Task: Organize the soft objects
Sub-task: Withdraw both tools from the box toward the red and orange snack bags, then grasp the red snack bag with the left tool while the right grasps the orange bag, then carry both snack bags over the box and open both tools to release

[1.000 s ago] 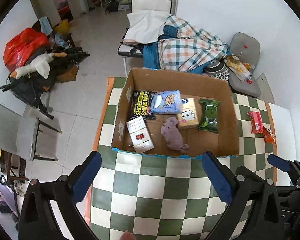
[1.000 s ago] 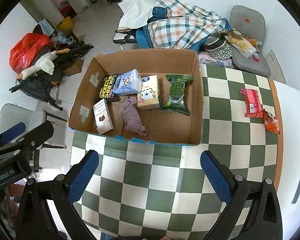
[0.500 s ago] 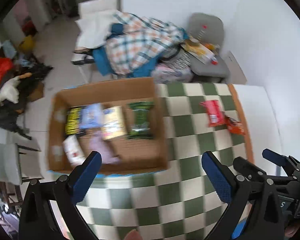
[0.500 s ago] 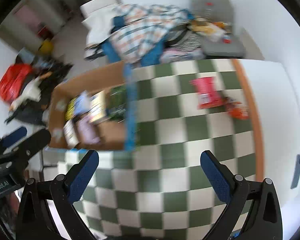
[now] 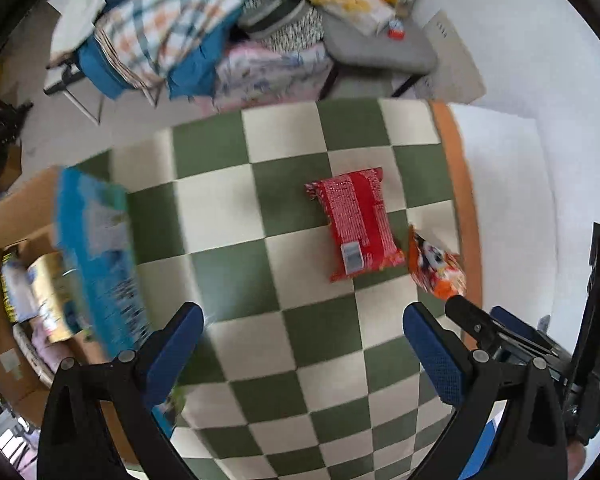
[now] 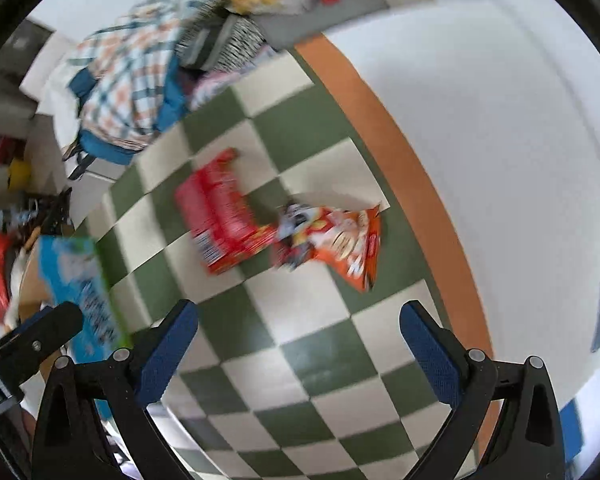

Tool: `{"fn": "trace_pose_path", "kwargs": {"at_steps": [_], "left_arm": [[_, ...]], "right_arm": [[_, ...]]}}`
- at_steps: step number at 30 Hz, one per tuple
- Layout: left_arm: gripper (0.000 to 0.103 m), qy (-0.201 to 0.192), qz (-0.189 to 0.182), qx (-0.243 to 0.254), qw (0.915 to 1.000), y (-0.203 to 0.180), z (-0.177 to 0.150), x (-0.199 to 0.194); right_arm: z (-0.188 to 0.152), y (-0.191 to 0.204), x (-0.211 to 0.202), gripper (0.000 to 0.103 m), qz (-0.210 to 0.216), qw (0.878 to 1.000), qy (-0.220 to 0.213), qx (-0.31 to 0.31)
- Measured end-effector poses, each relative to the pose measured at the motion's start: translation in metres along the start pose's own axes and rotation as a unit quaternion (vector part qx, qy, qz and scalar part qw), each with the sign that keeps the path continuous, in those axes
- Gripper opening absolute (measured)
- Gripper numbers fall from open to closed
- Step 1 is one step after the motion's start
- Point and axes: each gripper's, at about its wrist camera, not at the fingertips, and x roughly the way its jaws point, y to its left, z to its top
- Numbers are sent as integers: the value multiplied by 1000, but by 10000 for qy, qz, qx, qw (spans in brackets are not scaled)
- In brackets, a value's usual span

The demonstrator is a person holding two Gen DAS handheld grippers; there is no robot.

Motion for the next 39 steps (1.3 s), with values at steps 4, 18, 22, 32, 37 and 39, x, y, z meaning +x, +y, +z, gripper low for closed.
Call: {"fn": "trace_pose_path", "kwargs": {"at_steps": [4, 18, 22, 32, 37, 39], "left_arm": [[102, 412, 18, -38, 9991, -11, 27, 42], [61, 1191, 161, 138, 9927, -56, 64, 120], [47, 1015, 372, 366, 9935, -63, 59, 118], [45, 442, 153, 287, 9985, -47, 20, 65], [45, -85, -167, 233, 9996, -24, -9, -1], [45, -245, -345, 142, 9990, -12, -22, -26]], "right_arm": [[26, -21, 44, 84, 122, 9989, 235, 392], [49, -22, 71, 50, 266, 9980, 413, 389], [50, -23, 67, 48, 268, 9984, 361, 334], [35, -20, 28, 47, 385, 9992, 66, 132], [19, 1, -4, 47, 598, 9981, -106, -110], [9, 14, -17, 47, 685, 9973, -157, -227]]}}
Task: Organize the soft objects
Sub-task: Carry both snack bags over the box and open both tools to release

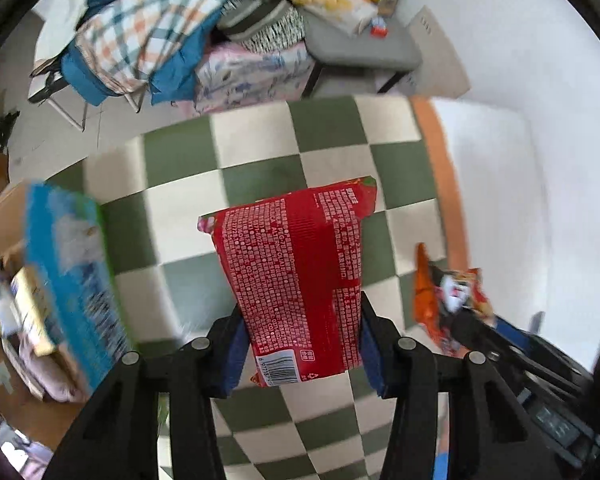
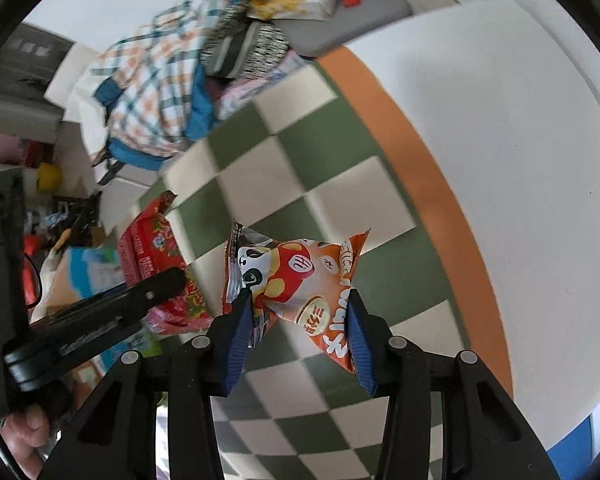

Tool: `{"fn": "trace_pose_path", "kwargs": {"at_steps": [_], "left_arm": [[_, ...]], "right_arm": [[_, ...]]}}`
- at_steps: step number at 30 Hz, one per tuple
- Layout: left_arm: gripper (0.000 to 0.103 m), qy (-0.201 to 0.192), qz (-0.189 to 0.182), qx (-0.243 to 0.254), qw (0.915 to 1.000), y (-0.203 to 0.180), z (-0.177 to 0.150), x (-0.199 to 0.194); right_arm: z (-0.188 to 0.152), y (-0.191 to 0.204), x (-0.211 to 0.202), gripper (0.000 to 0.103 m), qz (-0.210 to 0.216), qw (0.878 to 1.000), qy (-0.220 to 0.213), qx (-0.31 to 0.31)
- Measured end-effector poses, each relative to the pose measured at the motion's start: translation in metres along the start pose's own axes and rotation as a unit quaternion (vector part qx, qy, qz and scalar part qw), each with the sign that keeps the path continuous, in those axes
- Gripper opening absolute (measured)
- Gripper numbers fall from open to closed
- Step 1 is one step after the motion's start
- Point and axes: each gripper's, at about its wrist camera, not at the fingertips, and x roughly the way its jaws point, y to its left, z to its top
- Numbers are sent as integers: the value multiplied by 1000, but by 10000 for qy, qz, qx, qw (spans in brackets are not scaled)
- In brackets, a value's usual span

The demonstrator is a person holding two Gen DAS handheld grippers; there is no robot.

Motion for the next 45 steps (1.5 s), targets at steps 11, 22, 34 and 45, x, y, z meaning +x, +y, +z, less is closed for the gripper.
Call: {"fn": "trace_pose_path", "kwargs": {"at_steps": [11, 22, 34, 45], "left_arm": [[45, -568, 102, -537, 9969, 127, -90, -105], [45, -62, -95, -1381, 9904, 252, -134, -91], [46, 545, -595, -1546, 9847, 274, -110, -48], [74, 290, -368, -1477, 9879, 273, -110, -63]], "right_arm": [[-97, 129, -51, 47, 747, 9912, -48, -1093], [-181, 271, -16, 47, 786, 9741, 291, -2100], [-177, 312, 37, 47, 138, 9717, 454, -2315], [-170, 310, 44, 61, -103, 9738, 526, -2209]]}}
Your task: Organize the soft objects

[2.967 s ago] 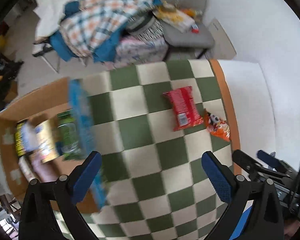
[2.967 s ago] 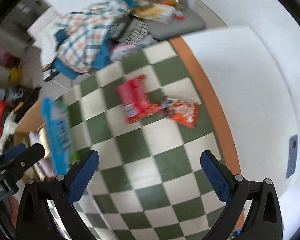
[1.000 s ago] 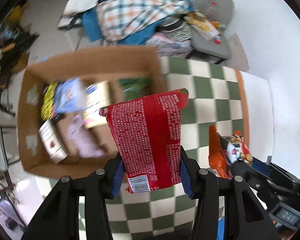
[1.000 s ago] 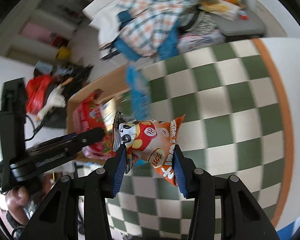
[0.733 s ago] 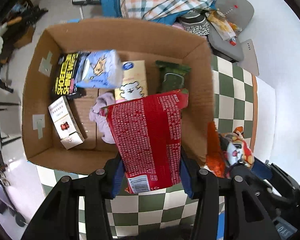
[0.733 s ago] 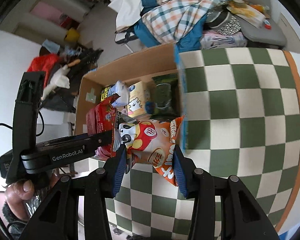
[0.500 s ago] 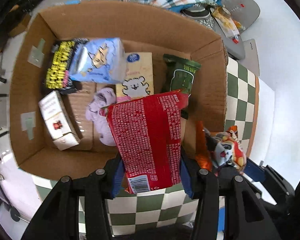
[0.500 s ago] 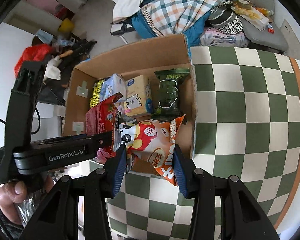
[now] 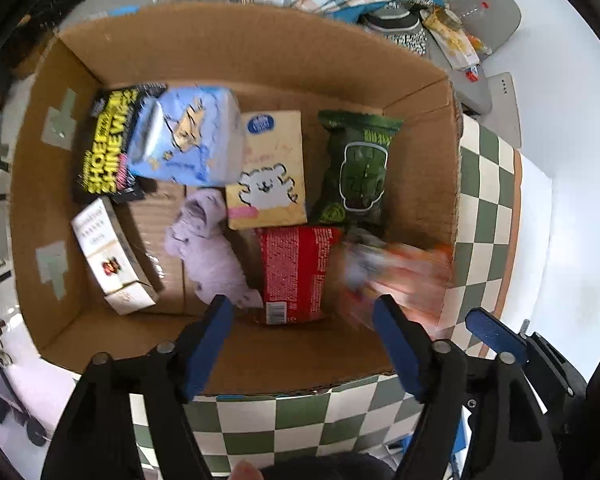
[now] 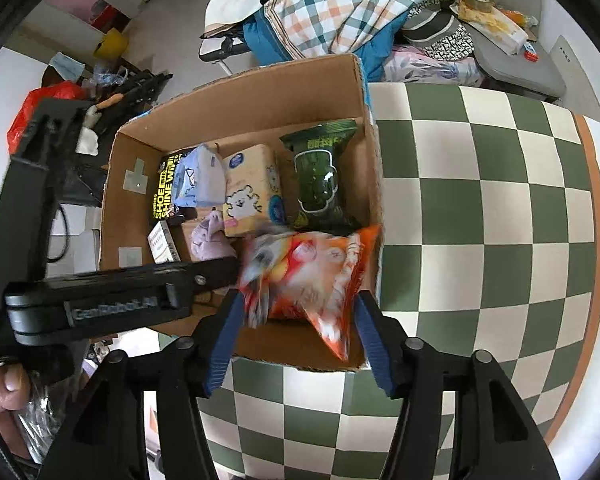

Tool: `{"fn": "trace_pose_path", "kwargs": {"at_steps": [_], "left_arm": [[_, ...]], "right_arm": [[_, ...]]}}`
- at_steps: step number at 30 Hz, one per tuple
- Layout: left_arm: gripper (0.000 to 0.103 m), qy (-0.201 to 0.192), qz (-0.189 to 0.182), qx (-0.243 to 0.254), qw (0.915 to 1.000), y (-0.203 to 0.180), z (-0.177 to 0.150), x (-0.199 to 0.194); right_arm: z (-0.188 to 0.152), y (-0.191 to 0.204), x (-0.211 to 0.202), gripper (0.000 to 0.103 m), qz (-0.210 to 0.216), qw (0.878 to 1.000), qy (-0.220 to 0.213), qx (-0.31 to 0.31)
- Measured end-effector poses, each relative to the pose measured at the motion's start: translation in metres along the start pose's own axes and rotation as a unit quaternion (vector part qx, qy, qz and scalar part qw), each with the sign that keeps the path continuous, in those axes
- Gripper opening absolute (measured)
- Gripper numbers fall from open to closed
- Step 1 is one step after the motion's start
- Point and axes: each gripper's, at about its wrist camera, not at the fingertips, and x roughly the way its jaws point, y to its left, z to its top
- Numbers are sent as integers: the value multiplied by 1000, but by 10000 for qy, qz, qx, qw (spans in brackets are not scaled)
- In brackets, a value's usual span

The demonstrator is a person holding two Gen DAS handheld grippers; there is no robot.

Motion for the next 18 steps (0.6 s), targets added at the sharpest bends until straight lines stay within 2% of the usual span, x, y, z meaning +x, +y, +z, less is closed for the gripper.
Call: {"fn": "trace_pose_path", "kwargs": {"at_steps": [3, 6, 12, 18], "left_arm": [[76, -163, 78, 26, 9998, 4, -4, -10], [87, -343, 109, -10, 9994, 8, -9, -20], [87, -768, 337, -44, 9965, 16, -25, -39], [87, -1239, 856, -25, 9886, 23, -43, -56]], "right_arm": [[-2, -1, -2, 62, -27, 10000, -1, 6], [-5, 1, -5, 72, -76, 10000, -11, -17], [-10, 6, -8, 73, -215, 9997, -35, -64], [-16, 10, -8, 73, -443, 9989, -79, -88]]}}
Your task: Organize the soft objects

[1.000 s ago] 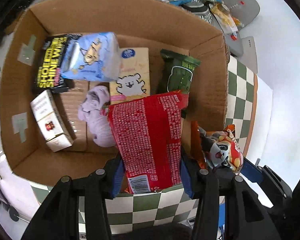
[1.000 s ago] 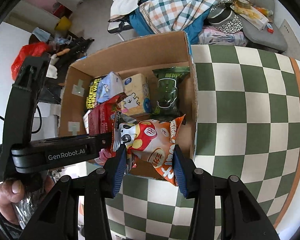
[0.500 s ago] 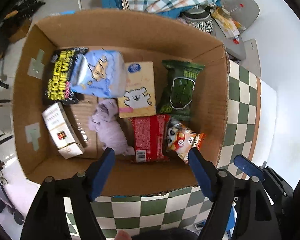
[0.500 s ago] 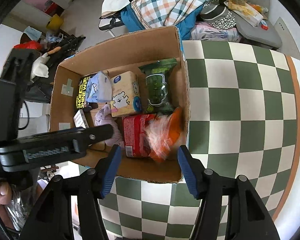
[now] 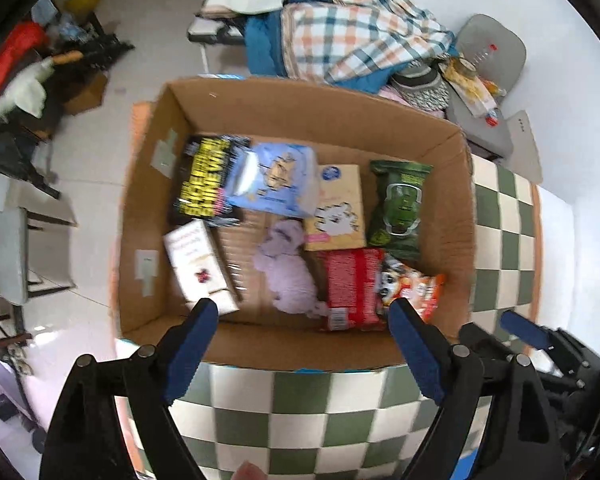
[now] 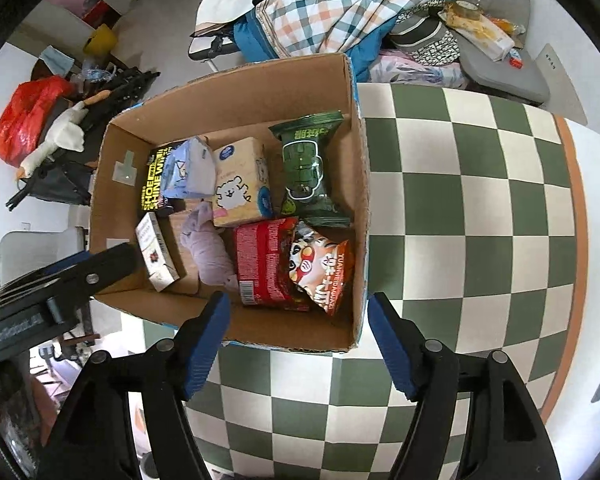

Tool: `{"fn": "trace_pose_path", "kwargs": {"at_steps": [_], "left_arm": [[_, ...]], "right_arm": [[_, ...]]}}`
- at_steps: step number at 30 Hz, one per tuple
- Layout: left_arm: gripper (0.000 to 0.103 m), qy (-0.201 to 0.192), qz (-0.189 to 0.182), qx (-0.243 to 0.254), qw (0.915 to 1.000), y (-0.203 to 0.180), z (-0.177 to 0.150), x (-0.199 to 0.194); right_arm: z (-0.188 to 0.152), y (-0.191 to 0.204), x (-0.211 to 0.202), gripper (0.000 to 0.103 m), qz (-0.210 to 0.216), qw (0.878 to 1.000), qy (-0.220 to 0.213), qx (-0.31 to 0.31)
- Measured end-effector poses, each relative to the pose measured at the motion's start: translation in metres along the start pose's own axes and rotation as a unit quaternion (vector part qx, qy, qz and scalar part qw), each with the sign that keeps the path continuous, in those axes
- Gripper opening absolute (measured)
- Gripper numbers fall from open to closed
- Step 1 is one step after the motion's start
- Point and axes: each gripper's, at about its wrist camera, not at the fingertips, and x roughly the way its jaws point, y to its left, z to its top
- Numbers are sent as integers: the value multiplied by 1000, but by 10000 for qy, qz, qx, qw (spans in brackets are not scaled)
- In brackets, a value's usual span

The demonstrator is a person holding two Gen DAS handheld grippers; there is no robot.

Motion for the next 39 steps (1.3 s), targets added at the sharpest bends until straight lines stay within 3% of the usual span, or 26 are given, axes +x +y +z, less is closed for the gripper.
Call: {"fn": "trace_pose_path", "kwargs": {"at_steps": [3, 7, 15, 26, 33, 39], "left_arm": [[87, -191, 219, 34, 9996, 6, -6, -6], [102, -322, 456, 4, 9984, 15, -11, -5], [102, -455, 697, -103, 9965, 26, -18, 3], [102, -700, 769, -37, 9946, 19, -26, -11], [102, -1134, 647, 139, 9913, 0, -46, -63], [102, -1546, 590, 278, 9858, -13, -80, -120]], "right_arm": [[-3, 3, 0, 73, -200, 9998, -67, -53], [-6, 6, 4, 74, -439, 9989, -131, -93], [-10, 7, 14, 103, -674, 9976, -173, -54], [-12, 11, 12, 103, -923, 9951, -347, -112], [-30, 13, -30, 103, -808, 9943, -670, -164], [-69, 12, -97, 103, -625, 9909, -1178, -179]]}}
